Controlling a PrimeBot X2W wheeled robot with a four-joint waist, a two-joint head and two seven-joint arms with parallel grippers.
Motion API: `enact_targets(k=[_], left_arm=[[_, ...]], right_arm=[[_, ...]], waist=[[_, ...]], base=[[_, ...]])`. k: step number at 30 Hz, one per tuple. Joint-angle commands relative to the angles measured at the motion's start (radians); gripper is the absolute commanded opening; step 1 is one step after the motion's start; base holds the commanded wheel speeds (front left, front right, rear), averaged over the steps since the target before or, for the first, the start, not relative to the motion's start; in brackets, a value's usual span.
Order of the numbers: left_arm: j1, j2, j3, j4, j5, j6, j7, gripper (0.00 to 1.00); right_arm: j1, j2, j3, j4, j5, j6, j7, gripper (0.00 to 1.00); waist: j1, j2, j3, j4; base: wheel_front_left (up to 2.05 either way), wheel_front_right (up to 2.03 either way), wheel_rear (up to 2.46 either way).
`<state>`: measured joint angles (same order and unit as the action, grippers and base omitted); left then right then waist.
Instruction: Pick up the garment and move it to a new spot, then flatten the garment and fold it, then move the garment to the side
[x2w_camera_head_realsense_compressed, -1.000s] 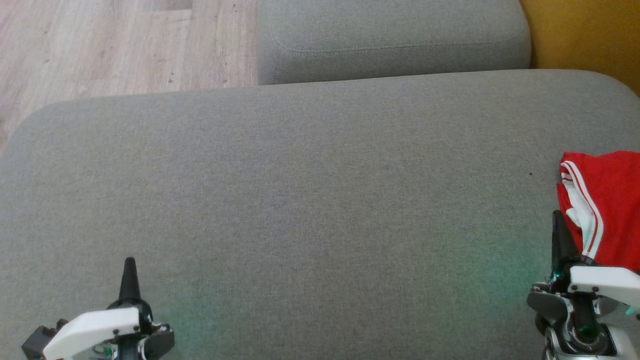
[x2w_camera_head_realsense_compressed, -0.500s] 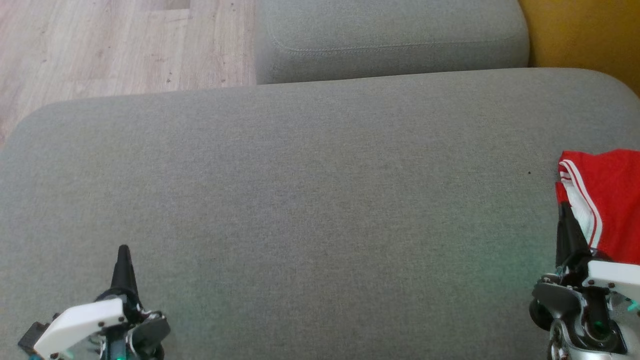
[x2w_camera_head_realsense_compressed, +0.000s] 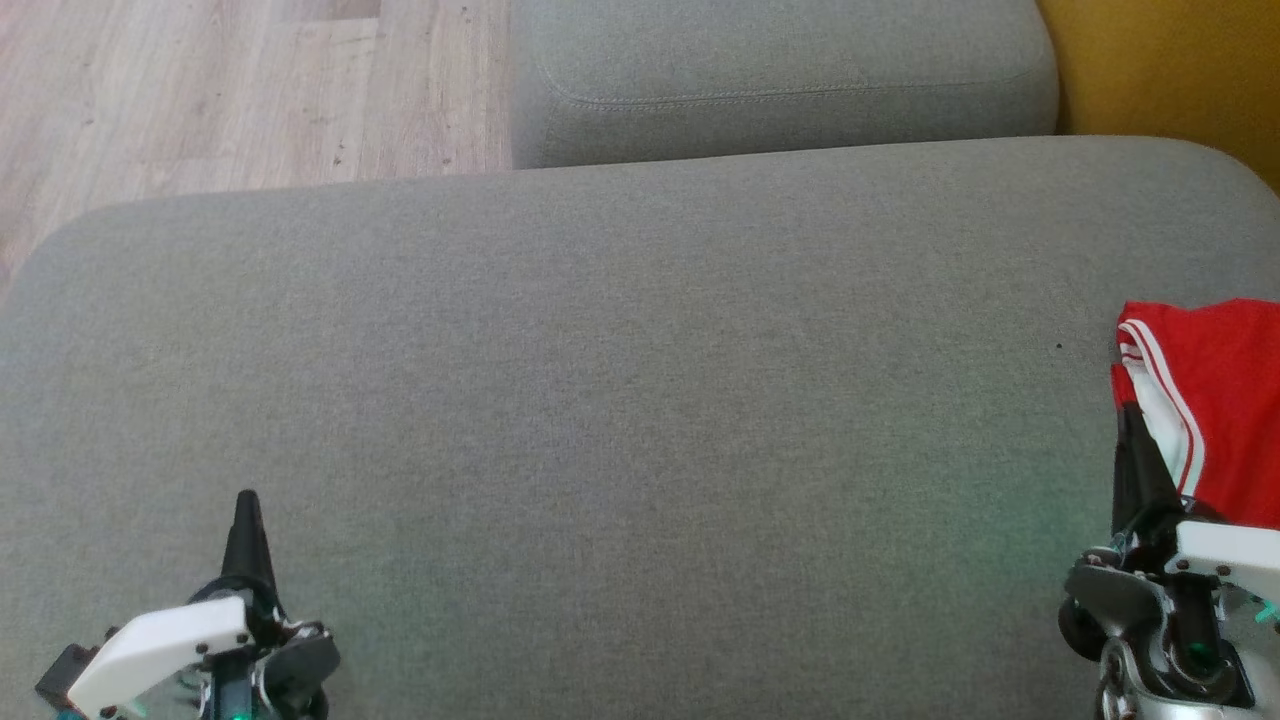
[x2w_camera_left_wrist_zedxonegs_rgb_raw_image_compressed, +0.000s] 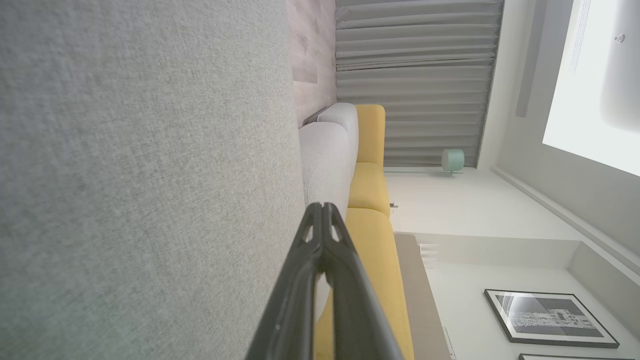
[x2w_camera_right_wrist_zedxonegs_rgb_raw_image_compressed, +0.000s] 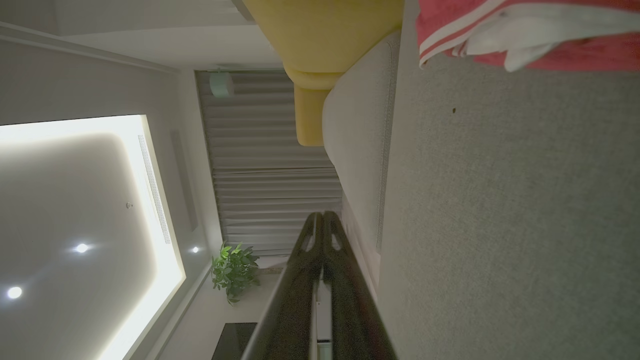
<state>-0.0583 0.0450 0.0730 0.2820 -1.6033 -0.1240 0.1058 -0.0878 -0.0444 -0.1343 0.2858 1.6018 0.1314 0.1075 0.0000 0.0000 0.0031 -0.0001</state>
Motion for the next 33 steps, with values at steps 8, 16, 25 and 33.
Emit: enact_targets(k=[8, 16, 25, 33], left_arm=[[-0.050, 0.005, 0.041, -0.037, -0.006, -0.007, 0.007, 0.00], [-0.050, 0.005, 0.041, -0.037, -0.006, -0.007, 0.007, 0.00], [-0.050, 0.005, 0.041, -0.037, -0.006, -0.007, 0.007, 0.00], [-0.050, 0.005, 0.041, -0.037, -0.006, -0.007, 0.007, 0.00]], right_arm=[[-0.020, -0.006, 0.020, -0.041, 0.007, -0.001, 0.006, 0.00], [-0.020, -0.006, 0.021, -0.041, 0.007, -0.001, 0.006, 0.00], [-0.020, -0.006, 0.021, -0.041, 0.007, -0.001, 0.006, 0.00], [-0.020, -0.006, 0.021, -0.041, 0.007, -0.001, 0.006, 0.00]], waist=[[0.0000, 0.0000, 0.000, 0.000], [0.0000, 0.0000, 0.000, 0.000], [0.0000, 0.0000, 0.000, 0.000], [0.0000, 0.0000, 0.000, 0.000]], base=[[0.00, 0.00, 0.00], [0.00, 0.00, 0.00], [0.00, 0.00, 0.00], [0.00, 0.00, 0.00]])
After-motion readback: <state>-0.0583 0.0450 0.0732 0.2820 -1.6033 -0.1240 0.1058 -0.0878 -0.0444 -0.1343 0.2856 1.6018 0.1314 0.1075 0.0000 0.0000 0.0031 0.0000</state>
